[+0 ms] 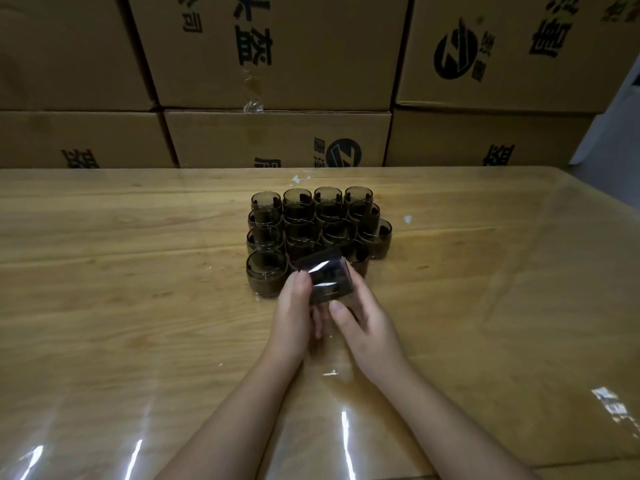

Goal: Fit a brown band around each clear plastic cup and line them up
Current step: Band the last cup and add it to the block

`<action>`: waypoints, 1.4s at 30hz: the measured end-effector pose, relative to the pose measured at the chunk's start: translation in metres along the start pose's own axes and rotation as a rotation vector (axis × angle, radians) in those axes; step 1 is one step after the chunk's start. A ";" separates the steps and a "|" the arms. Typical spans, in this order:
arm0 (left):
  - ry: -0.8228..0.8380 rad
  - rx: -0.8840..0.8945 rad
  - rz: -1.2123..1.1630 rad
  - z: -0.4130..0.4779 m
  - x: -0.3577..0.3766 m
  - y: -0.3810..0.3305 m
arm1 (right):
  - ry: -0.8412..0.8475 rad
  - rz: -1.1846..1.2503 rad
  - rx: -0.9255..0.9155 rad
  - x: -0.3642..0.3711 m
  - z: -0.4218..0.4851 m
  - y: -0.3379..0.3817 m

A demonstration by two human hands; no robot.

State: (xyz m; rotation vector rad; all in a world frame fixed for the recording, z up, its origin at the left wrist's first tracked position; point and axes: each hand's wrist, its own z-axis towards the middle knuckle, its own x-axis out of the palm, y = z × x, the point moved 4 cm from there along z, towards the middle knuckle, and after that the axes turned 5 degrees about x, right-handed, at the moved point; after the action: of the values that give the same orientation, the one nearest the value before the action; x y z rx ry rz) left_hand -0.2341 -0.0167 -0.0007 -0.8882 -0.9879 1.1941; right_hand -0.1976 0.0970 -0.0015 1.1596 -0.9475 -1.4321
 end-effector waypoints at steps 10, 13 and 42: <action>-0.022 0.179 0.193 -0.003 0.004 -0.007 | -0.026 0.283 0.031 -0.003 0.000 0.008; -0.048 0.191 0.257 -0.001 0.001 -0.007 | -0.072 0.281 -0.009 -0.006 -0.002 0.011; -0.164 0.230 0.146 0.000 -0.007 -0.008 | 0.003 0.286 0.047 -0.010 0.000 0.018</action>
State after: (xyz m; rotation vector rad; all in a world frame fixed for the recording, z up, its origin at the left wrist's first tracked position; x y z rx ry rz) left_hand -0.2327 -0.0251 0.0059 -0.6975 -0.9051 1.4914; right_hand -0.1932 0.1034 0.0174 1.0141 -1.1020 -1.1832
